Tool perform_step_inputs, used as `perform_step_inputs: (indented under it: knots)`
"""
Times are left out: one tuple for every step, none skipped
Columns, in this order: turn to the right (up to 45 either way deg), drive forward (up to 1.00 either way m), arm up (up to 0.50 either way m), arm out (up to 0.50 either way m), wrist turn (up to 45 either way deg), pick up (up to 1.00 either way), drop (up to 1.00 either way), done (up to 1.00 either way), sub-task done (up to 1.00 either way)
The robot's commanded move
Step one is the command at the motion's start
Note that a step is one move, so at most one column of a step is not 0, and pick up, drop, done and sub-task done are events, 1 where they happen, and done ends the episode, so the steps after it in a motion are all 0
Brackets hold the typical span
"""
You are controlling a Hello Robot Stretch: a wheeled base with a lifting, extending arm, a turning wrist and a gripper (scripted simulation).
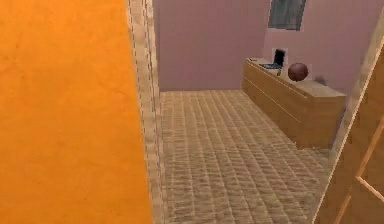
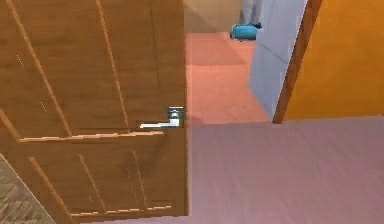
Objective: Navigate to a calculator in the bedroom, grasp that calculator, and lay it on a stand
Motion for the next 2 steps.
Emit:
perform_step_inputs:
  knots:
    - [21.0,0.00,0.00,0.00,0.0,0.00,0.00,0.00,0.00]
    - [0.0,0.65,0.00,0.00,0.0,0.00,0.00,0.00,0.00]
